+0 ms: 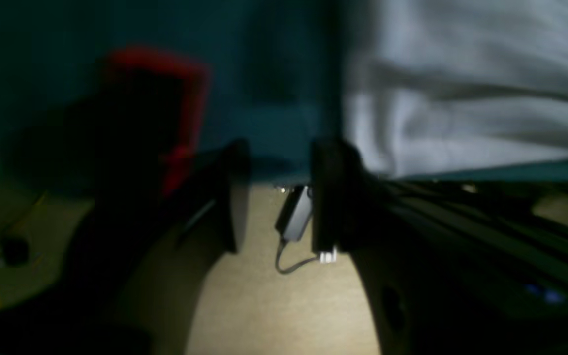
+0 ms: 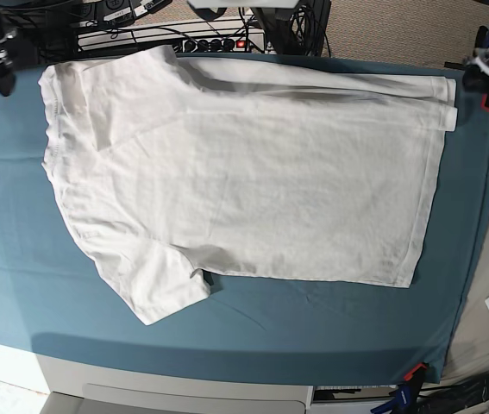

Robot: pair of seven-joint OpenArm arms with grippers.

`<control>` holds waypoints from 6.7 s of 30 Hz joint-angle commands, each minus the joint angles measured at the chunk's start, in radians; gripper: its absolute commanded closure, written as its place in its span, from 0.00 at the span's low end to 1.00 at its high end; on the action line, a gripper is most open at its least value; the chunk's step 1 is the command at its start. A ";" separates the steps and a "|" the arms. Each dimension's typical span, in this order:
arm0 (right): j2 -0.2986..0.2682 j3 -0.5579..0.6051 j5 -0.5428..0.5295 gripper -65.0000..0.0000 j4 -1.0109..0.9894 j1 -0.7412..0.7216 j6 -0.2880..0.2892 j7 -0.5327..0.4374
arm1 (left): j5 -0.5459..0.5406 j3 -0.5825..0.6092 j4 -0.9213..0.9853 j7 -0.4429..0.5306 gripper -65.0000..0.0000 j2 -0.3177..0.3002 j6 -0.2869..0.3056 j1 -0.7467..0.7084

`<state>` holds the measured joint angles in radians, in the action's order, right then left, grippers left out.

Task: Fold the T-shirt properly
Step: 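Pull the shirt edge with both grippers, then release and withdraw, then reach both grippers to the shirt's hem corners and grasp, then lift the hem with both grippers and fold it over toward the collar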

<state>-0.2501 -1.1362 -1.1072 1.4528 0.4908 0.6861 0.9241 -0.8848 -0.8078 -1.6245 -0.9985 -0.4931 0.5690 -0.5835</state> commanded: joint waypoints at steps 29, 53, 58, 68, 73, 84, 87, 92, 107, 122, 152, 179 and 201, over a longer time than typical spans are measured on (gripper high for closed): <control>-0.132 0.560 0.552 0.65 0.012 -0.557 0.012 -0.164 | 0.120 0.283 0.008 0.151 0.66 -0.230 -0.142 0.454; -0.038 0.799 0.909 0.65 0.011 -0.654 -0.089 -0.296 | 0.035 0.623 1.281 0.206 0.69 -0.061 -0.048 1.400; -0.035 0.830 0.917 0.65 0.011 -0.655 -0.093 -0.298 | 0.088 0.623 1.281 0.227 0.69 -0.005 -0.048 1.393; -0.035 0.829 0.917 0.65 0.011 -0.654 -0.093 -0.307 | 0.199 0.623 1.281 0.268 0.69 -0.018 -0.060 1.395; -0.035 0.829 0.917 0.65 0.011 -0.654 -0.093 -0.308 | 0.231 0.623 1.281 0.289 0.69 -0.039 -0.079 1.395; -0.024 0.829 0.917 0.65 0.011 -0.654 -0.093 -0.308 | 0.230 0.623 1.281 0.303 0.69 0.020 -0.078 1.389; -0.024 0.829 0.917 0.65 0.011 -0.654 -0.093 -0.308 | 0.242 0.623 1.281 0.314 0.69 0.034 -0.079 1.390; -0.024 0.829 0.917 0.65 0.011 -0.654 -0.093 -0.308 | 0.242 0.623 1.281 0.320 0.69 0.045 -0.076 1.390; -0.025 0.779 0.951 0.65 0.011 -0.687 -0.212 -0.262 | 0.234 0.623 1.281 0.345 1.00 0.042 -0.074 1.390; -0.093 0.705 0.889 0.65 -0.617 -1.016 -0.140 -0.331 | 0.201 0.623 1.281 0.331 1.00 0.042 -0.070 1.390; -0.079 0.705 0.827 0.65 -0.685 -0.970 -0.085 -0.356 | 0.189 0.623 1.281 0.327 1.00 0.042 -0.040 1.390; -0.115 0.774 0.672 1.00 -0.638 -0.940 0.012 -0.361 | -0.031 0.621 1.266 0.142 1.00 -0.055 0.120 1.363; -0.116 0.770 0.669 1.00 0.063 -0.441 0.012 -0.216 | -0.500 0.621 0.951 -0.267 1.00 -0.183 0.129 1.067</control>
<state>-0.3458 -0.3588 -0.4206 1.4963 0.0631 0.6975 0.7296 -1.3613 -0.1825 -0.6586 -1.2675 -0.6502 0.6899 0.4599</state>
